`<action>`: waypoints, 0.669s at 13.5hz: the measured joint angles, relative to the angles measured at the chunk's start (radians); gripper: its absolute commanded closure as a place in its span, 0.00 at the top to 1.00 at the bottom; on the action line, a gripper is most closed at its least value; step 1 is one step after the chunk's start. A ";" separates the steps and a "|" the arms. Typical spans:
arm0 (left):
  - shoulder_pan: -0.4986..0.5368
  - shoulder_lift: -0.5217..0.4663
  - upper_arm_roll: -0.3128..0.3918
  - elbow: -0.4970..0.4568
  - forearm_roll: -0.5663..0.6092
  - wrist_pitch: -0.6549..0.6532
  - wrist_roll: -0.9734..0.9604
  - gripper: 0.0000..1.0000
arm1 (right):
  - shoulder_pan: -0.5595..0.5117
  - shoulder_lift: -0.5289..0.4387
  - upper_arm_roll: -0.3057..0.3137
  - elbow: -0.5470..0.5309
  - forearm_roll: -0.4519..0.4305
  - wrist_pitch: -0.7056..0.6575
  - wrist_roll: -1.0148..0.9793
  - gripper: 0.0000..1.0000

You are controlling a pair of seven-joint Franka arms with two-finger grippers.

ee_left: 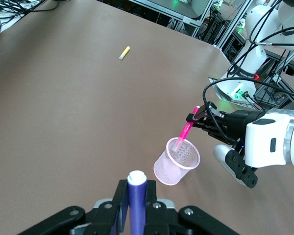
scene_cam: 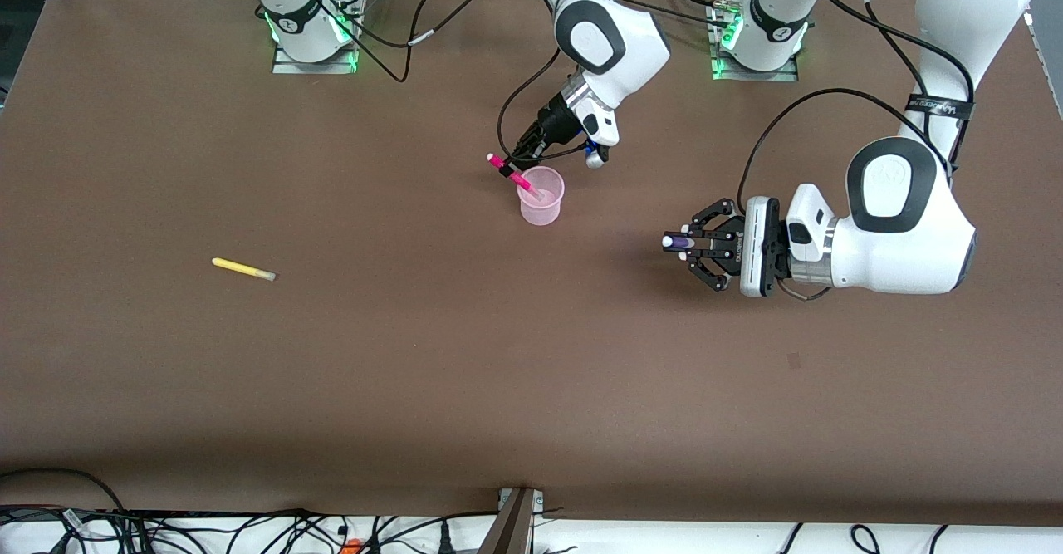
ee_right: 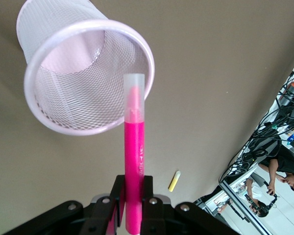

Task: Organize pens into pink holder with both arms
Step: 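Lower the pink marker into the pink cup and open the right gripper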

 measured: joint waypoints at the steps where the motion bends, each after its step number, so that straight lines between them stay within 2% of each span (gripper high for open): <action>1: 0.000 0.000 0.000 0.000 -0.001 0.000 0.000 0.00 | 0.000 0.003 0.000 0.000 0.000 0.002 0.002 0.20; 2: 0.000 0.000 0.000 0.000 -0.006 0.000 0.000 0.00 | 0.000 0.004 -0.001 0.000 0.000 0.002 0.003 0.61; 4: 0.000 0.000 0.000 0.000 -0.015 0.000 0.000 0.00 | 0.000 0.004 -0.003 0.001 0.000 0.002 0.004 0.89; 5: 0.000 0.000 0.000 0.000 -0.015 0.000 0.000 0.00 | 0.000 0.004 -0.004 0.002 0.000 0.002 0.004 0.99; 9: 0.000 0.000 0.000 0.000 -0.015 0.000 0.000 0.00 | 0.000 0.002 -0.012 0.018 -0.002 -0.010 0.001 1.00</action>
